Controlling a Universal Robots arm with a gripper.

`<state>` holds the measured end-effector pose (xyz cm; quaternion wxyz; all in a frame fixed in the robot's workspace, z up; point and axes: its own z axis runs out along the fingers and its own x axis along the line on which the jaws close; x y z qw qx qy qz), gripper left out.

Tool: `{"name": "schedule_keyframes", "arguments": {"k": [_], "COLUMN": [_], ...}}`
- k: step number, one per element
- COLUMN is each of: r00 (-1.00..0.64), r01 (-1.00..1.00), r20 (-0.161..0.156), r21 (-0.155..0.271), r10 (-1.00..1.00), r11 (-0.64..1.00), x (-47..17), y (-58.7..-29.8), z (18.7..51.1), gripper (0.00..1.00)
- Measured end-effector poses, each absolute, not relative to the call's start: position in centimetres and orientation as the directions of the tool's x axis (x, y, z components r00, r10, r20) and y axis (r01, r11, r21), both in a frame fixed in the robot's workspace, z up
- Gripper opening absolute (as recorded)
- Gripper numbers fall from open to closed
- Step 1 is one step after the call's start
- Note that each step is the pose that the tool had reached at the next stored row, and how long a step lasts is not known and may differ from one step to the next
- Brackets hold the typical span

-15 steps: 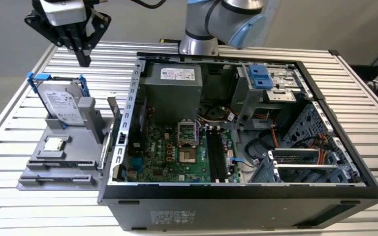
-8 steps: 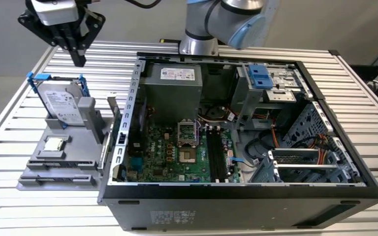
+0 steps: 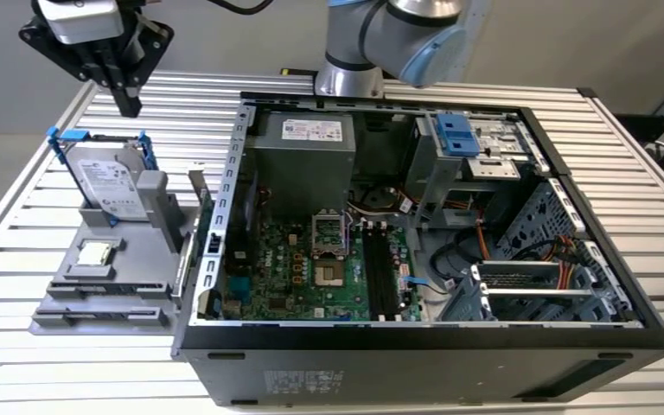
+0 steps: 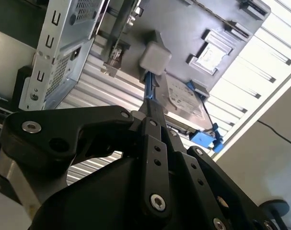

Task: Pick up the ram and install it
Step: 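Reach for the ram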

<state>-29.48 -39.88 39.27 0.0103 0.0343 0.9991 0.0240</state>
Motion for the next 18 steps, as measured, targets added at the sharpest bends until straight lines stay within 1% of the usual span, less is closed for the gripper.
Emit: {"name": "schedule_keyframes", "arguments": {"k": [18], "r00": [-0.997], "r01": [0.068], "r20": [-0.019], "r21": [0.049], "r10": [0.069], "r11": [0.997], "x": [-31.5], "y": [-39.9], "z": [39.3], "gripper": [0.00]}}
